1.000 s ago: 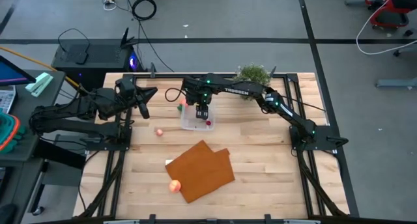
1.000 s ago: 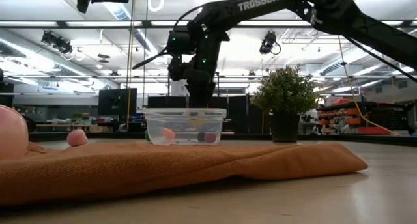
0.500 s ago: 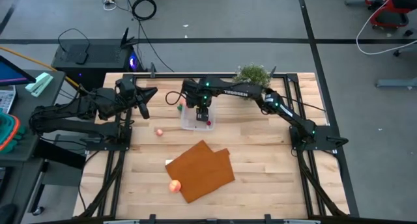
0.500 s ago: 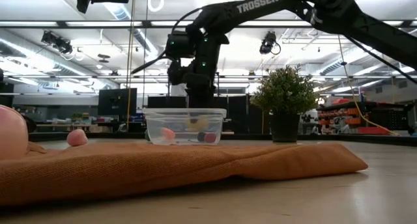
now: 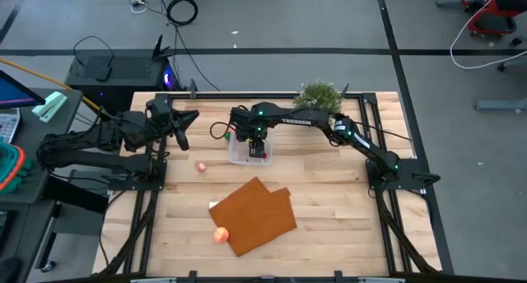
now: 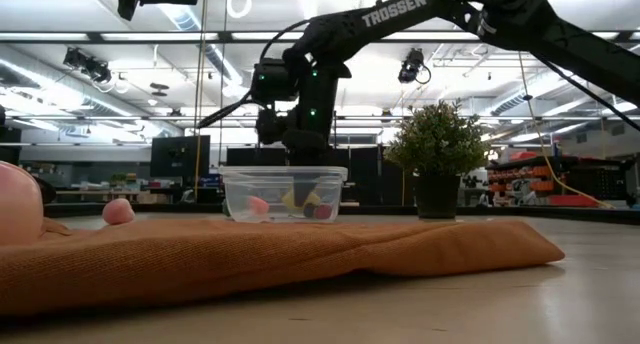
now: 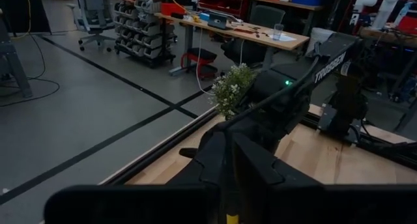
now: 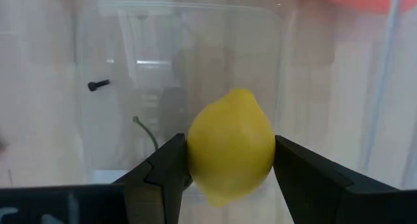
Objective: Pick and placing Produce into tupperware
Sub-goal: Put the yellow lemon into the transparent bin
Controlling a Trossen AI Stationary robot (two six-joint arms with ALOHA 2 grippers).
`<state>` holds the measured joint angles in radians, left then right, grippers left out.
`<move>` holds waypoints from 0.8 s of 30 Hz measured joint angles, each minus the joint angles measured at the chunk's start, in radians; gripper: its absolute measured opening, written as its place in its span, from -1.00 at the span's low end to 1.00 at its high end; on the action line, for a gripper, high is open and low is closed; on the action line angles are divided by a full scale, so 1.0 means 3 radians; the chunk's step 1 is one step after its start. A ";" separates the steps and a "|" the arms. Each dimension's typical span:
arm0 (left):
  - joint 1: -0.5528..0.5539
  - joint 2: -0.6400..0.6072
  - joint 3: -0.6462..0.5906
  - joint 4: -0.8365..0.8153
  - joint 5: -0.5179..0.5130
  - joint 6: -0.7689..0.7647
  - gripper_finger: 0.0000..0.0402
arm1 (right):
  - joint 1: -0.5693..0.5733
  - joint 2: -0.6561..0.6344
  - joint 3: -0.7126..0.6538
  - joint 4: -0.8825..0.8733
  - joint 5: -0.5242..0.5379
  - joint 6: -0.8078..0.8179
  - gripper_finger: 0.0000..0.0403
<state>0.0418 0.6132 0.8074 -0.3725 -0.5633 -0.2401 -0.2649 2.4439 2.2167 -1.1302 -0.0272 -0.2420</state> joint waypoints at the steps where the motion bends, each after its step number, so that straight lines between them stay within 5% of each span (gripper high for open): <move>1: 0.0001 0.0000 0.0000 0.0000 0.0000 0.0000 -0.84 | 0.0000 0.0000 -0.0012 0.0017 0.0011 0.0000 -0.14; 24: 0.0000 0.0000 0.0000 0.0000 0.0000 -0.0001 -0.82 | 0.0004 0.0000 -0.0031 0.0030 0.0085 0.0027 0.02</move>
<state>0.0418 0.6132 0.8074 -0.3724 -0.5632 -0.2405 -0.2637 2.4439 2.2074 -1.1213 -0.0017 -0.2340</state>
